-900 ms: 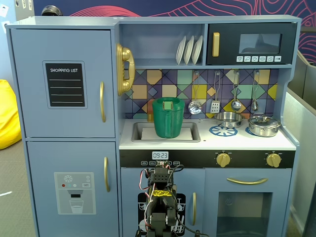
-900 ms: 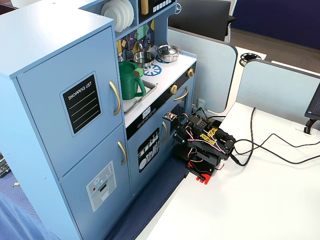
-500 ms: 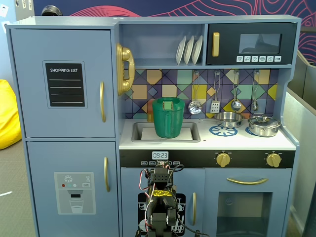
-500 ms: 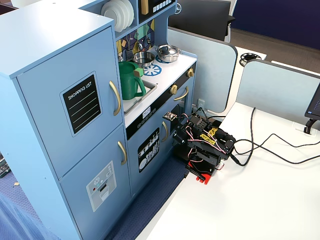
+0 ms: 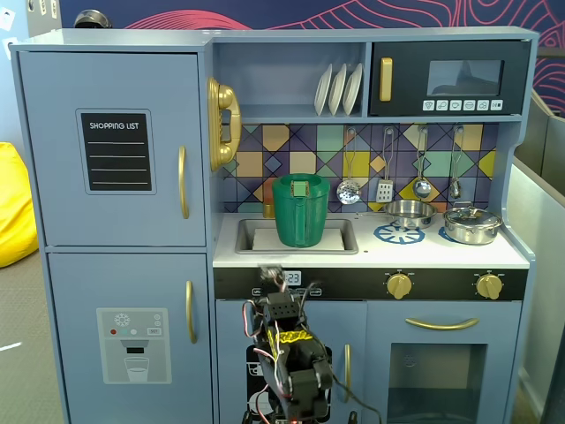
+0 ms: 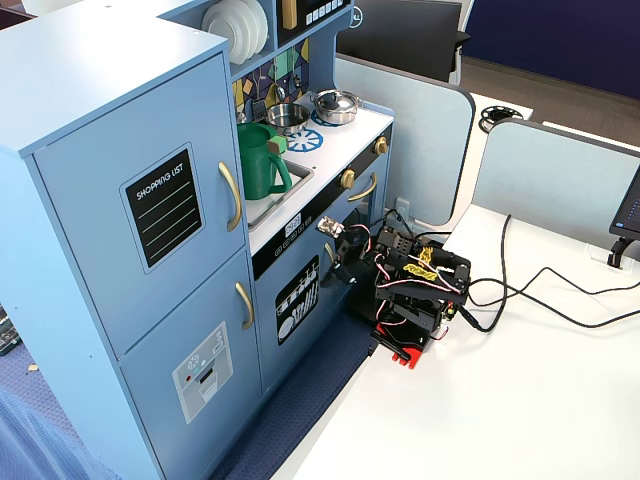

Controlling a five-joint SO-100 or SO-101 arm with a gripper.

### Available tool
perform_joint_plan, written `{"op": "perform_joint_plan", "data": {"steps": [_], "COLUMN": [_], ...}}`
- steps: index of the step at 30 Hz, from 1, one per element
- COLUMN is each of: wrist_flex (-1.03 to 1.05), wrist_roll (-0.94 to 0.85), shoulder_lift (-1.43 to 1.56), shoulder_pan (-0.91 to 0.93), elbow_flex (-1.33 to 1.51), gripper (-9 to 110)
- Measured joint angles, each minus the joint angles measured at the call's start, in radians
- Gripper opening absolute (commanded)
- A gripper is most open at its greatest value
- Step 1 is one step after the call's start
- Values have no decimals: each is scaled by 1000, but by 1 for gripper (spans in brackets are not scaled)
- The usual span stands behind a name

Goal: Open the left cabinet door

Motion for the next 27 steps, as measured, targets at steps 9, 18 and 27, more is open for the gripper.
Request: {"op": "perform_joint_plan", "data": {"steps": [9,18,27], "wrist_flex": [-213,-273,-407], "wrist_roll": [-26,-34,-14], "shoulder_lift": [-207,-485,-667], "shoulder_pan": [-158,-241,-318], "elbow_flex": [-353,-825,-1045], "gripper": [1,4,17]}}
